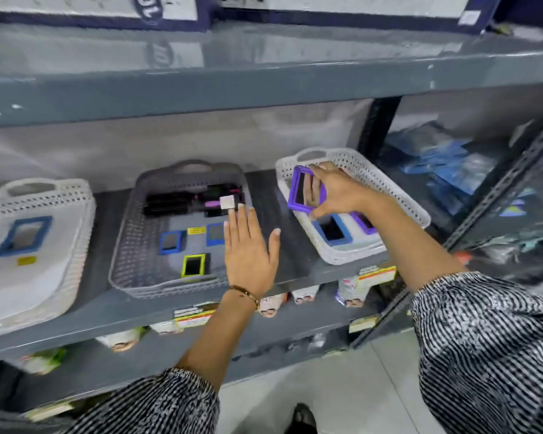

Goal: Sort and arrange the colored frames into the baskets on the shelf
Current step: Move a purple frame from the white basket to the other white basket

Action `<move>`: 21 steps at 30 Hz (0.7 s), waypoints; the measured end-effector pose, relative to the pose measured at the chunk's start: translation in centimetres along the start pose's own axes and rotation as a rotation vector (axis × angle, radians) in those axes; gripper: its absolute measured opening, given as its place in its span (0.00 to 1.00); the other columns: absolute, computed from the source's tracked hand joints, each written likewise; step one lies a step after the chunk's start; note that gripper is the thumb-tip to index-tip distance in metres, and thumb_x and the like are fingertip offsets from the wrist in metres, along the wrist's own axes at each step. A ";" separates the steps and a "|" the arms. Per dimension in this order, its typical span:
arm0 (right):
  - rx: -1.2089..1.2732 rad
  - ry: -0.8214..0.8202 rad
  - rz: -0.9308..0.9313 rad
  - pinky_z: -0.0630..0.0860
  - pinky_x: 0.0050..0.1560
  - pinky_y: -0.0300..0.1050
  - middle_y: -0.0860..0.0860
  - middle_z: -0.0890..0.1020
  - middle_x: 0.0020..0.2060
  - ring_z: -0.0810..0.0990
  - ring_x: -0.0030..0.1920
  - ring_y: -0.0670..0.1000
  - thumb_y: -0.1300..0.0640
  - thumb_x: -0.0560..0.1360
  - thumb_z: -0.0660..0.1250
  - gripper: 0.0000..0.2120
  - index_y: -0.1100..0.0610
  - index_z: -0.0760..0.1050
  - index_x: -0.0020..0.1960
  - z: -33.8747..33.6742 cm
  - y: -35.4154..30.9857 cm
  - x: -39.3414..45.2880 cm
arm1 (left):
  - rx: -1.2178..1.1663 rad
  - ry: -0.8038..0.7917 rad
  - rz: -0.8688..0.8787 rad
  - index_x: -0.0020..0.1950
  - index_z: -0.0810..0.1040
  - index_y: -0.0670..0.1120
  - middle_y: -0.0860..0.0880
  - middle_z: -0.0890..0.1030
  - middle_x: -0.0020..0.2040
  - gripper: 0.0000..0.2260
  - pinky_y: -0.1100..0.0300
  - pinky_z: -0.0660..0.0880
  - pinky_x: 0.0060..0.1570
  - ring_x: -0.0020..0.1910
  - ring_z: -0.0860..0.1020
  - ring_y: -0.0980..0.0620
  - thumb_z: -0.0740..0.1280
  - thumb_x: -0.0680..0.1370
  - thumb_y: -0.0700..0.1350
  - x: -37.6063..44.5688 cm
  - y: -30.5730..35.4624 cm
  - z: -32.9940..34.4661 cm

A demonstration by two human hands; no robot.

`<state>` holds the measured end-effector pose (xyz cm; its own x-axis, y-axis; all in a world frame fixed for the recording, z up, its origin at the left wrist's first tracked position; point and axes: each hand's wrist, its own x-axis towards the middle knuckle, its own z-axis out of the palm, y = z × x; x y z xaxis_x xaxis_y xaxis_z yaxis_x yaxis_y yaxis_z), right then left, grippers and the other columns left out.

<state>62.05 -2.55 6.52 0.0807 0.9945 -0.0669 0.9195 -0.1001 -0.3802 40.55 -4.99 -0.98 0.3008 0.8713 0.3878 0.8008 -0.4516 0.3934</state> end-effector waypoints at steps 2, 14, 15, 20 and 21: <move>0.018 -0.018 0.012 0.68 0.65 0.43 0.59 0.70 0.64 0.69 0.64 0.55 0.51 0.55 0.81 0.51 0.61 0.61 0.72 -0.7 3.0 -0.1 | 0.031 -0.057 -0.041 0.74 0.56 0.37 0.38 0.58 0.75 0.29 0.48 0.50 0.74 0.75 0.53 0.40 0.55 0.80 0.55 0.2 1.3 1.8; -0.151 -0.320 0.166 0.60 0.72 0.45 0.55 0.58 0.74 0.58 0.73 0.55 0.60 0.58 0.80 0.54 0.63 0.53 0.75 0.3 13.6 -0.7 | 0.172 -0.122 -0.217 0.72 0.60 0.36 0.37 0.66 0.72 0.27 0.45 0.55 0.73 0.73 0.60 0.40 0.53 0.81 0.54 -0.1 2.1 4.2; -0.159 -0.338 0.167 0.59 0.72 0.44 0.54 0.56 0.74 0.57 0.74 0.55 0.60 0.59 0.80 0.56 0.61 0.49 0.76 0.3 13.9 -0.7 | 0.182 -0.126 -0.222 0.72 0.60 0.37 0.37 0.66 0.72 0.26 0.45 0.55 0.73 0.73 0.60 0.40 0.53 0.81 0.54 -0.1 2.0 4.2; -0.157 -0.374 0.178 0.63 0.68 0.41 0.51 0.52 0.76 0.55 0.75 0.54 0.64 0.59 0.79 0.59 0.55 0.44 0.77 0.3 15.6 -0.2 | 0.212 -0.122 -0.228 0.71 0.62 0.37 0.38 0.67 0.71 0.26 0.46 0.55 0.72 0.72 0.62 0.40 0.53 0.81 0.54 0.0 2.1 4.4; -0.156 -0.375 0.178 0.66 0.64 0.40 0.50 0.52 0.76 0.56 0.74 0.53 0.65 0.59 0.79 0.59 0.54 0.44 0.77 0.2 15.8 -0.1 | 0.216 -0.124 -0.228 0.71 0.62 0.37 0.38 0.68 0.71 0.26 0.46 0.55 0.72 0.72 0.63 0.40 0.53 0.80 0.54 0.0 2.1 4.5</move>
<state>76.53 -4.25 0.35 0.1243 0.8794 -0.4596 0.9532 -0.2345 -0.1908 44.52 -5.06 -3.91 0.1508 0.9680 0.2007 0.9422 -0.2022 0.2672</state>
